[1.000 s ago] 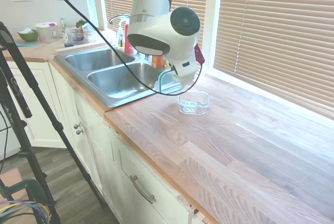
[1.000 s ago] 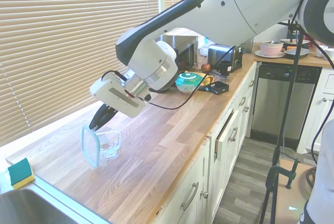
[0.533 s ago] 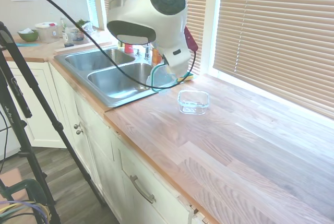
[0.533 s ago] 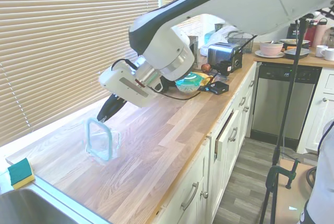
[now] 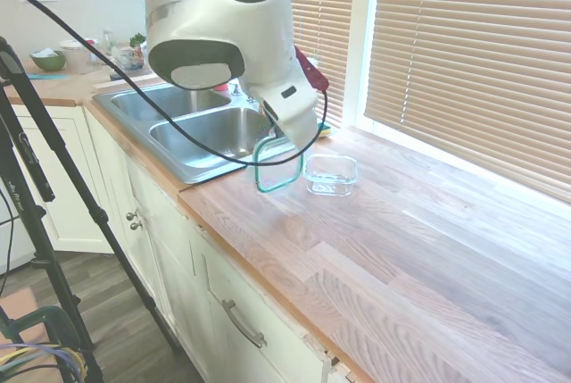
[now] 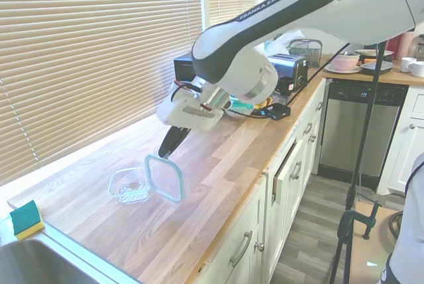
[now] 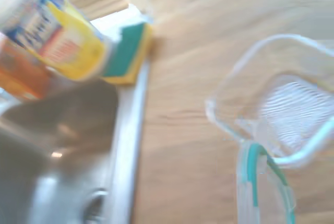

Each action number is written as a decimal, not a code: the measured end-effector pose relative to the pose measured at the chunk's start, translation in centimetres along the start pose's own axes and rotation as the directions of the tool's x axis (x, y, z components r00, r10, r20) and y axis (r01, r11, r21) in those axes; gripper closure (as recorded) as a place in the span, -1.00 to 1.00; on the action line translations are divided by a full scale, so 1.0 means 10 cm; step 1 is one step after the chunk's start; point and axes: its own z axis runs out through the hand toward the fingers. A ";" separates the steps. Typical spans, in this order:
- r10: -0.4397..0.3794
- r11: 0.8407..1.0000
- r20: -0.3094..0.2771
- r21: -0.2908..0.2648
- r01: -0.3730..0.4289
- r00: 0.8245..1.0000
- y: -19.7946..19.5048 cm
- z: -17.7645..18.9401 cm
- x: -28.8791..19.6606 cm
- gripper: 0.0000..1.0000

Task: Uncover the lid of the food container

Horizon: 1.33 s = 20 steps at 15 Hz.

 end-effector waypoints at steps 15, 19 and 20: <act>-0.198 0.965 -0.063 -0.185 0.183 0.978 0.16 1.35 -1.35 1.00; -0.180 0.969 -0.043 -0.181 0.170 0.983 0.05 1.59 -1.28 1.00; -0.180 0.969 -0.042 -0.182 0.170 0.983 0.04 1.61 -1.28 -1.00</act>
